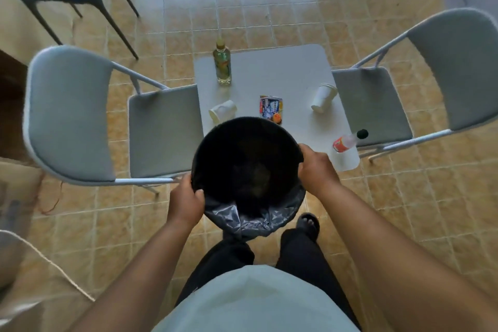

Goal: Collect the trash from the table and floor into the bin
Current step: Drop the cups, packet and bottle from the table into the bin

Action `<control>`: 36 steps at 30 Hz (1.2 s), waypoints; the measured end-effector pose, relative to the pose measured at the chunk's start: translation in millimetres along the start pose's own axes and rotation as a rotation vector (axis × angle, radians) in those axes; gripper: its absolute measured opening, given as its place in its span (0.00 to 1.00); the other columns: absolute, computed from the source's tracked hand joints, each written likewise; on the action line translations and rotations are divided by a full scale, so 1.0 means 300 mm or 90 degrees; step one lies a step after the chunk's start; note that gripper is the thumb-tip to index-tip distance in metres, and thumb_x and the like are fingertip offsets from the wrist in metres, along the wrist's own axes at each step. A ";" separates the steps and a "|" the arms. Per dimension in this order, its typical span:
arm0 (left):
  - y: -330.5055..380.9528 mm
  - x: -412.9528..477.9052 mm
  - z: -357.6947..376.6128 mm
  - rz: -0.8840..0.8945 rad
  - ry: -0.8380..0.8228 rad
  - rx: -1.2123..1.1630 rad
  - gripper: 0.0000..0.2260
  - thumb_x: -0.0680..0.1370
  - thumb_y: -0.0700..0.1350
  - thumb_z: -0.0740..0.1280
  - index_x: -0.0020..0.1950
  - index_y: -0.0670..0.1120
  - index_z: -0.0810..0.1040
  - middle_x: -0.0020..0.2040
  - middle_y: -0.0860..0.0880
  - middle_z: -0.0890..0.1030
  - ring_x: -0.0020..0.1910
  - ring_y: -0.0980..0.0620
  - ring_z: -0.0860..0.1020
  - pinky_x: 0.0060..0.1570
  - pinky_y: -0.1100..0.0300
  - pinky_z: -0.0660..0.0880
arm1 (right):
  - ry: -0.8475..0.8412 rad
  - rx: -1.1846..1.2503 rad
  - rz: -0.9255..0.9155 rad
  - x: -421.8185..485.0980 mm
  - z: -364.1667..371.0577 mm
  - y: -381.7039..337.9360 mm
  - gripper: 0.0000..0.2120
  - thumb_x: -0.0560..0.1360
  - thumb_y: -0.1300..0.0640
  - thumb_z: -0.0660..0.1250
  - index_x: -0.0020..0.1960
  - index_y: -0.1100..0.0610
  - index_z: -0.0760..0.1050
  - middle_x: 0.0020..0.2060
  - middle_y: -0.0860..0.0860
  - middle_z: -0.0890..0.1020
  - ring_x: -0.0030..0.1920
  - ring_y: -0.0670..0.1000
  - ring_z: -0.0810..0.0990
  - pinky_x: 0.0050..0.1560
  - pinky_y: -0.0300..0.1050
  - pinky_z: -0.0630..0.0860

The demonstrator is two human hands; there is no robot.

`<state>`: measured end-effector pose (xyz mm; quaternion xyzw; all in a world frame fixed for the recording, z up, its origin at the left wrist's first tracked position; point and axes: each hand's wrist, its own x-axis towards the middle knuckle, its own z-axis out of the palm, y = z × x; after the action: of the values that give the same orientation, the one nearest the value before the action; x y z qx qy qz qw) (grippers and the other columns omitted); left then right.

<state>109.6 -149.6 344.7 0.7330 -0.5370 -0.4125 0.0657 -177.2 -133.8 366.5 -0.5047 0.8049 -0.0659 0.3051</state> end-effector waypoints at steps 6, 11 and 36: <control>0.026 -0.073 0.114 -0.117 0.079 -0.045 0.11 0.78 0.36 0.62 0.59 0.42 0.73 0.51 0.42 0.80 0.46 0.43 0.76 0.44 0.54 0.72 | -0.065 -0.063 -0.105 0.177 -0.023 0.007 0.16 0.77 0.63 0.59 0.63 0.52 0.72 0.50 0.60 0.82 0.47 0.62 0.81 0.45 0.50 0.79; 0.094 -0.136 0.232 -0.206 0.180 -0.079 0.11 0.77 0.37 0.62 0.59 0.40 0.74 0.54 0.38 0.80 0.51 0.37 0.78 0.48 0.50 0.75 | -0.131 -0.095 -0.215 0.290 -0.076 0.033 0.21 0.77 0.64 0.58 0.68 0.51 0.70 0.53 0.62 0.81 0.49 0.65 0.80 0.47 0.52 0.79; 0.263 -0.180 0.611 -0.078 0.261 0.284 0.40 0.78 0.64 0.54 0.80 0.36 0.52 0.81 0.36 0.47 0.80 0.39 0.44 0.78 0.43 0.47 | -0.009 -0.211 -0.251 0.559 -0.263 0.536 0.13 0.78 0.53 0.61 0.57 0.59 0.79 0.53 0.61 0.81 0.55 0.64 0.76 0.53 0.52 0.72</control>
<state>-76.6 -73.5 296.7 0.8282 -0.5447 -0.1311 -0.0146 -396.4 -215.4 292.2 -0.6957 0.6883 0.0120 0.2053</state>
